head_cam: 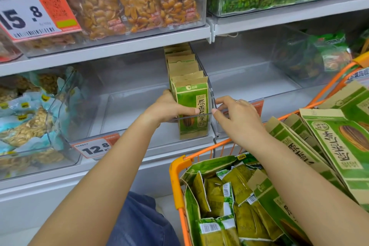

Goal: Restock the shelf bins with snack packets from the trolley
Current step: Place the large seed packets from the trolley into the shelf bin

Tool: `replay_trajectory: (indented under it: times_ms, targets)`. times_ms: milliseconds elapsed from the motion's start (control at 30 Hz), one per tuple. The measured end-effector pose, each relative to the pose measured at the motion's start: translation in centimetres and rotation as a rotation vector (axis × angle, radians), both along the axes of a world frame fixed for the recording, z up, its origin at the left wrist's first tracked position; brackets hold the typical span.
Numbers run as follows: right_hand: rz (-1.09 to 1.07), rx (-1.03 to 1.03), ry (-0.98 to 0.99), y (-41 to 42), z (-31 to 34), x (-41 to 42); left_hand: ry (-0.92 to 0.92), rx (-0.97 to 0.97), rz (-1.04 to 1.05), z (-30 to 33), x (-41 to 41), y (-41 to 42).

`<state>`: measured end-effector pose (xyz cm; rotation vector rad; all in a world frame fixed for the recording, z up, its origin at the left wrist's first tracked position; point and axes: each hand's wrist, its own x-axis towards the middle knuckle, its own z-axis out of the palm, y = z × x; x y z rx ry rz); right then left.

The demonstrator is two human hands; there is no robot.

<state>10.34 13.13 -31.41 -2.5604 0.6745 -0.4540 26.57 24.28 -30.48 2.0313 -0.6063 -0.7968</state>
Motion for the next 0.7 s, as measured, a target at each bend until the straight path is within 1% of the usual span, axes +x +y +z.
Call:
replay_trajectory:
  times_ms: [133,267,367,433,500,567,700]
  targets:
    - [-0.006,0.002,0.001,0.0,0.0,0.0,-0.222,-0.054,0.037,-0.7,-0.2,-0.1]
    - [0.000,0.014,-0.002,0.1,0.1,-0.1,-0.322,-0.064,-0.017,-0.6,-0.1,0.1]
    - [0.005,0.034,0.003,0.2,0.2,-0.2,-0.352,-0.021,-0.039,-0.4,-0.1,0.4]
    - [0.011,0.039,0.002,0.2,0.3,-0.3,-0.387,0.069,-0.060,0.2,-0.3,0.7]
    - [0.015,0.045,0.007,0.1,0.4,-0.4,-0.426,0.128,-0.039,0.9,-0.4,1.0]
    - [0.021,0.050,0.001,0.1,0.4,-0.4,-0.433,0.105,-0.019,1.3,-0.3,1.1]
    - [0.029,0.058,0.000,0.1,0.4,-0.3,-0.347,-0.009,0.010,1.3,-0.5,1.0]
